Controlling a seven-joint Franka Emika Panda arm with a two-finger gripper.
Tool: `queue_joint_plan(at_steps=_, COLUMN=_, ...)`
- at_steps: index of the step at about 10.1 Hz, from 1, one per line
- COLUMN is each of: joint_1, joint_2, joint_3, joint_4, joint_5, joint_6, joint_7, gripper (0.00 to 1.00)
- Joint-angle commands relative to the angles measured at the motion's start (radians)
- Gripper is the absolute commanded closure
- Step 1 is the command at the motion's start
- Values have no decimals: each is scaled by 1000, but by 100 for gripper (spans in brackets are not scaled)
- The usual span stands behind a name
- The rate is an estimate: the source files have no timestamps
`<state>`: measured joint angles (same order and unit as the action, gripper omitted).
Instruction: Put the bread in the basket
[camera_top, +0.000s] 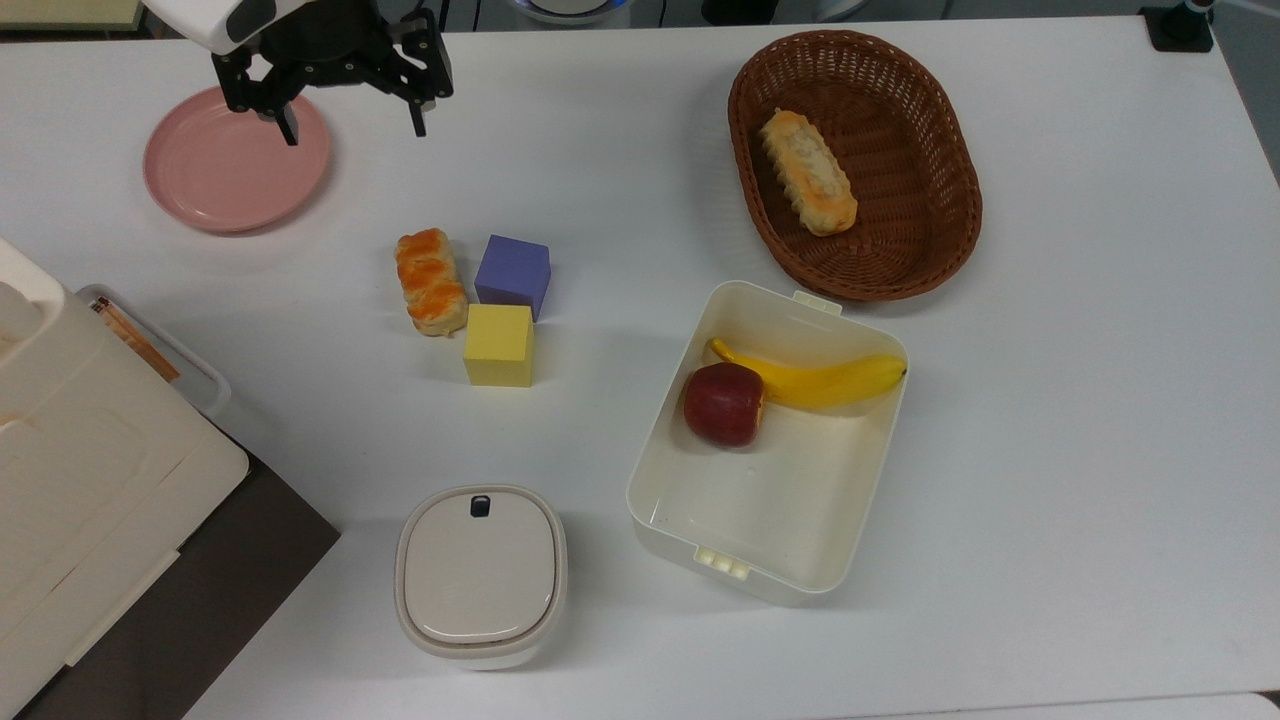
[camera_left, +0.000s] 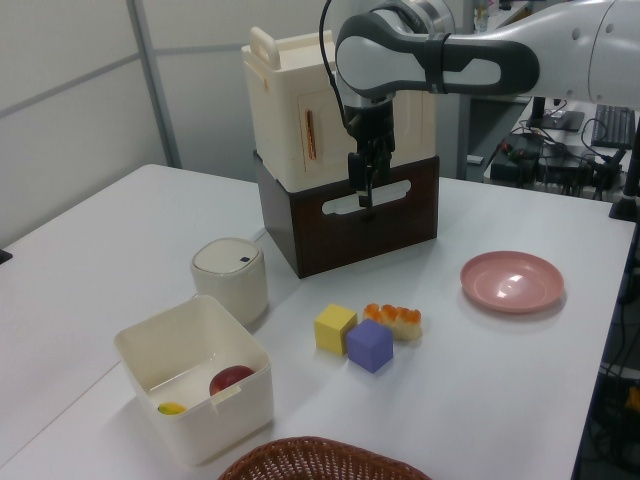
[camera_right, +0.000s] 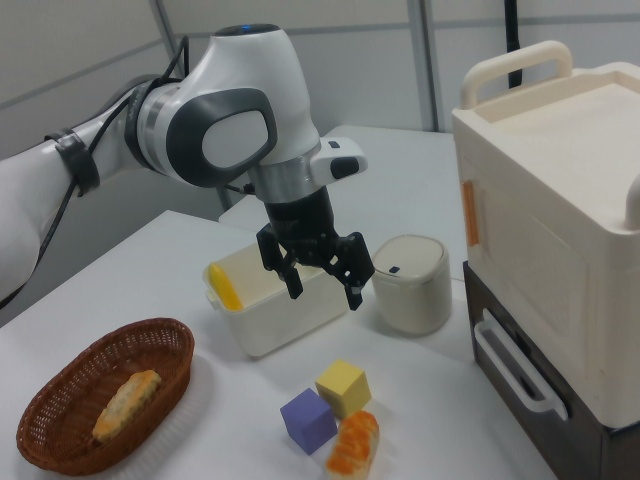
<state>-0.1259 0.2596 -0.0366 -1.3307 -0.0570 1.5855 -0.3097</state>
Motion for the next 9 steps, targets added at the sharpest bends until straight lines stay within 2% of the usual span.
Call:
queue_joint_plan(at_steps=1, joint_1=6, joint_2=-28, joint_3=-8, joint_4=-19, joint_5=12, joint_6=18, joint_7=0, gripper=0)
queue_joint_plan(at_steps=9, joint_1=-11, joint_2=-34, joint_3=-9, joint_4=-21, joint_5=32, joint_6=16, joint_7=4, gripper=0)
